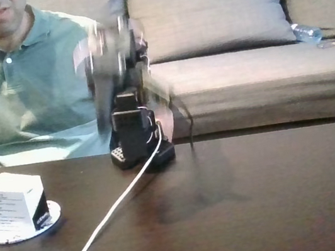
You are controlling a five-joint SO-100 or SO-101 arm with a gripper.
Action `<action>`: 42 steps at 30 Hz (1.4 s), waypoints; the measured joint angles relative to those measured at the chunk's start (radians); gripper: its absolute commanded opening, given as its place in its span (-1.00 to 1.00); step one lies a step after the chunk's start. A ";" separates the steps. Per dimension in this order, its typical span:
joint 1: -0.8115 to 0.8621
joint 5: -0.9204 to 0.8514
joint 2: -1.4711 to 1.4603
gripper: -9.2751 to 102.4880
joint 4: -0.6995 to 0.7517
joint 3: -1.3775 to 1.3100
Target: Grasp a servo box and put it on the zirlivani.
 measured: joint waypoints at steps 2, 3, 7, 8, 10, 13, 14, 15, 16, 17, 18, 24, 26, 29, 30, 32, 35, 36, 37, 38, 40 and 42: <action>-0.005 0.041 0.005 -0.83 -0.034 0.091; -0.012 0.058 0.012 -0.83 -0.041 0.137; -0.069 0.075 0.020 -0.83 -0.044 0.244; -0.072 0.075 0.020 -0.83 -0.034 0.245; -0.072 0.077 0.031 -0.83 -0.015 0.245; -0.084 0.080 0.100 -0.83 0.005 0.256; -0.084 0.080 0.140 -0.82 0.021 0.264; -0.081 0.080 0.187 -0.82 0.052 0.275; -0.081 0.080 0.242 -0.82 0.091 0.287; -0.081 0.080 0.304 -0.83 0.129 0.298; -0.081 0.080 0.376 -0.83 0.173 0.310; -0.089 0.080 0.537 -0.83 0.308 0.328; -0.115 0.080 0.537 -0.83 0.334 0.336; -0.121 0.080 0.535 -0.83 0.356 0.341; -0.129 0.080 0.535 -0.83 0.356 0.350; -0.146 0.080 0.534 -0.83 0.356 0.357; -0.144 0.080 0.534 -0.83 0.353 0.371; -0.152 0.080 0.534 -0.83 0.351 0.371; -0.152 0.083 0.534 -0.83 0.350 0.373; -0.152 0.086 0.534 -0.83 0.350 0.373; -0.152 0.086 0.534 -0.83 0.350 0.373; -0.152 0.086 0.534 -0.83 0.350 0.373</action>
